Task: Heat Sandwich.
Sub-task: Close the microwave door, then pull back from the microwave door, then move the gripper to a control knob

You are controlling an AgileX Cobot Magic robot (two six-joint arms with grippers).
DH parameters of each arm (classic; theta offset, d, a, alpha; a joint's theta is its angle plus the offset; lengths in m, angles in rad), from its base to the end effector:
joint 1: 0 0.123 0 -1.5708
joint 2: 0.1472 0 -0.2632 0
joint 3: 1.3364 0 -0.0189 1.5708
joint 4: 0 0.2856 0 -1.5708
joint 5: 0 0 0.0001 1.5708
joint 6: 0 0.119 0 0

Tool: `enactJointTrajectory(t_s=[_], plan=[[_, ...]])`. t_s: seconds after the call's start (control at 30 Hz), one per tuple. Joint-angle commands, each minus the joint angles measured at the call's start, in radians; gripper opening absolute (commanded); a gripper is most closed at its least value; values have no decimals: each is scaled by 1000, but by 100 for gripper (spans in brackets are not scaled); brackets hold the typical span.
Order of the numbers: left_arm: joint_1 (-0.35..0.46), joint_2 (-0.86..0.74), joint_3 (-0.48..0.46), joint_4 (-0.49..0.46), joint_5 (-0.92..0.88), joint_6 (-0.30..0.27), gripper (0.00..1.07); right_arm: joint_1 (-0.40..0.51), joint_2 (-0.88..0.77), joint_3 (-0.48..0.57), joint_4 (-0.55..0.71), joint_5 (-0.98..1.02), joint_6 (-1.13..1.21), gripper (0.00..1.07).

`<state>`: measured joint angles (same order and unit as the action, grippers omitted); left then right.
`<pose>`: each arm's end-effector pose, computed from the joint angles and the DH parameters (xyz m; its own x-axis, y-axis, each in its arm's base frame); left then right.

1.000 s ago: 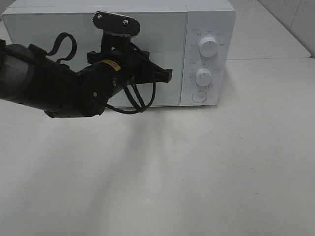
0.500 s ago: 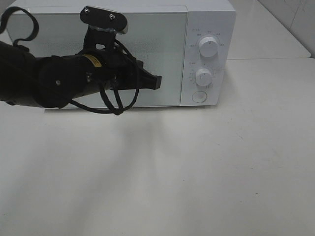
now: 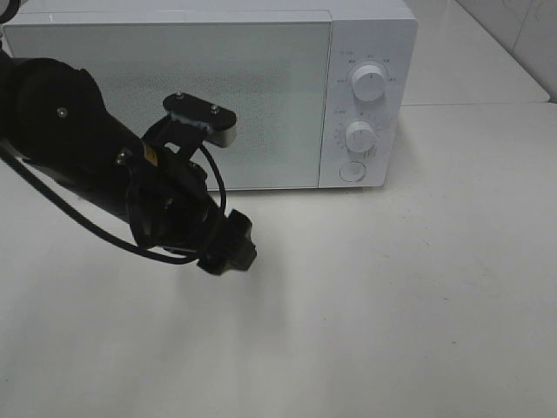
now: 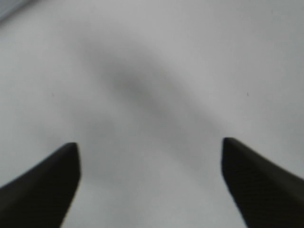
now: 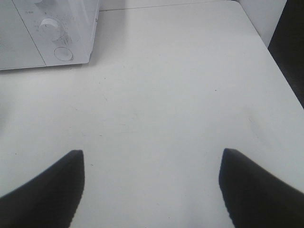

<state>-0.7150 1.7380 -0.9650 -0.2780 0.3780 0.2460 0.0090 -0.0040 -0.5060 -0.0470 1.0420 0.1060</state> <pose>0.2738 -0.2538 0.1043 -0.6643 0.5593 -0.4959 0.6815 0.7257 -0.0945 0.0724 -0.0042 0.2856 -0.4261 0.0783 -0.9013 0.0629 0.9964 0.0568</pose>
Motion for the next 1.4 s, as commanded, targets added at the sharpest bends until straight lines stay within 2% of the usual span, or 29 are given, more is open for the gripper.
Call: enactJointTrajectory(t_s=[0.03,0.2,0.23,0.3,0.33,0.37,0.4,0.43,0.5,0.53,0.57,0.63,0.7,0.73,0.8,0.87,0.93,1.03,1.07,1.13,1.27,1.4], plan=[[1,-31,-5,13,120,-15,101,-8,-27,2,5,-4,-3,75],[1,-86,-6,28,164,-13,100,-8,-27,2,5,-4,-3,75],[1,-115,-6,76,190,-13,100,-8,-27,2,5,-4,-3,75],[1,-131,-6,101,215,-18,100,-8,-27,2,5,-4,-3,75],[1,-146,-6,124,242,-38,100,-8,-27,2,5,-4,-3,75],[1,-169,-6,172,289,-109,100,-8,-27,2,5,-4,-3,75],[1,-178,-6,199,307,-139,100,-8,-27,2,5,-4,-3,75],[1,-178,-6,199,307,-139,100,-8,-27,2,5,-4,-3,75],[1,-197,-6,266,349,-201,100,-8,-27,2,5,-4,-3,75],[6,-215,-6,327,390,-270,100,-8,-27,2,5,-4,-3,75],[17,-219,-6,338,410,-294,100,-8,-27,2,5,-4,-3,75],[33,-226,-7,341,437,-308,100,-8,-27,2,5,-4,-3,75],[108,-238,-7,331,495,-307,100,-8,-27,2,5,-4,-3,75],[108,-238,-7,331,495,-307,100,-8,-27,2,5,-4,-3,75],[163,-251,-7,312,526,-289,100,-8,-27,2,5,-4,-3,75],[262,-276,-7,263,568,-263,100,-8,-27,2,5,-4,-3,75],[289,-285,-7,253,580,-260,100,-8,-27,2,5,-4,-3,75],[412,-321,-3,220,634,-259,100,-8,-27,2,5,-4,-3,75],[412,-321,-3,220,634,-259,100,-8,-27,2,5,-4,-3,75],[484,-357,-3,220,685,-258,100,-8,-27,2,5,-4,-3,75],[536,-398,-3,220,730,-246,100,-8,-27,2,5,-4,-3,75],[624,-482,-3,220,793,-246,100,-8,-27,2,5,-4,-3,75]])
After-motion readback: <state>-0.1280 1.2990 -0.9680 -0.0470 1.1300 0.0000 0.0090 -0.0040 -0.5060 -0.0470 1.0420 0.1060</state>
